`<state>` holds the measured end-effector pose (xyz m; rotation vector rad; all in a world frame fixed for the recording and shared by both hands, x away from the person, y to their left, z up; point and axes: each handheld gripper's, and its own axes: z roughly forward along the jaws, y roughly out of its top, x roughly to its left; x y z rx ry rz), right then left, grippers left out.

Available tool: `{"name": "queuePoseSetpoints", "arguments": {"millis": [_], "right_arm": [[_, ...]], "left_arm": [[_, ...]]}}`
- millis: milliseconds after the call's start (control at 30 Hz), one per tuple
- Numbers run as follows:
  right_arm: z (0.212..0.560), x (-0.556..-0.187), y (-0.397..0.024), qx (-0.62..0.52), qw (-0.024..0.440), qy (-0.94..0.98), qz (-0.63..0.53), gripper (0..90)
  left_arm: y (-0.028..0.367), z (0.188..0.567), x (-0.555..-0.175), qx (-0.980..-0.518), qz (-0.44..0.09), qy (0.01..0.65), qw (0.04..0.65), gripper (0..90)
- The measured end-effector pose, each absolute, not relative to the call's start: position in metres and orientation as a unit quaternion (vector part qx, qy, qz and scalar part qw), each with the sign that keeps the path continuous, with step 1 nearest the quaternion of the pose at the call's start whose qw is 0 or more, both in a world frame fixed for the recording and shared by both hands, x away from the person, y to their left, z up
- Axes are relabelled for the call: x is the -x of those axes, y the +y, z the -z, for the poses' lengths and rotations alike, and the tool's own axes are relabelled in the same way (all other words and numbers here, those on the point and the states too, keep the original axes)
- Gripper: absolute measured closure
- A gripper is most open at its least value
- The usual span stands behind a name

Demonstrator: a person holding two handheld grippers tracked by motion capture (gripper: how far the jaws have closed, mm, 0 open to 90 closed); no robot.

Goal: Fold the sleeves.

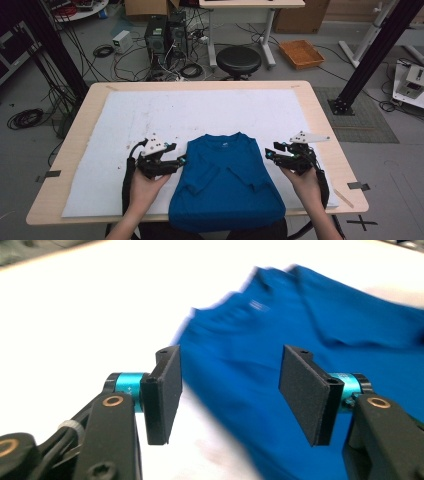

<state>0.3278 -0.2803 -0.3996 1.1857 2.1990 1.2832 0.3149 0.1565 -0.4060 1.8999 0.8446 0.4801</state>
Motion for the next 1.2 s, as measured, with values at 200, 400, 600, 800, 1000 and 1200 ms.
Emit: {"name": "queuePoseSetpoints", "arguments": {"millis": [200,400,600,800,1000,1200], "right_arm": [[0.398,-0.34,-0.291,-0.432,0.172,0.752,-0.466,46.7],[0.398,-0.337,-0.3,-0.431,0.189,0.749,-0.466,41.3],[0.399,-0.336,-0.308,-0.438,0.193,0.743,-0.469,39.5],[0.397,-0.337,-0.312,-0.443,0.196,0.737,-0.471,39.5],[0.398,-0.336,-0.311,-0.44,0.198,0.739,-0.47,39.5],[0.398,-0.335,-0.312,-0.441,0.197,0.738,-0.471,39.5]], "left_arm": [[0.175,0.397,-0.334,-0.761,-0.243,0.364,0.478,40.6],[0.181,0.4,-0.334,-0.759,-0.236,0.368,0.483,39.2],[0.182,0.401,-0.333,-0.756,-0.231,0.372,0.486,39.2],[0.18,0.402,-0.332,-0.759,-0.222,0.368,0.489,39.2],[0.175,0.403,-0.332,-0.76,-0.222,0.359,0.494,39.2],[0.169,0.404,-0.332,-0.766,-0.215,0.355,0.492,39.2]]}}
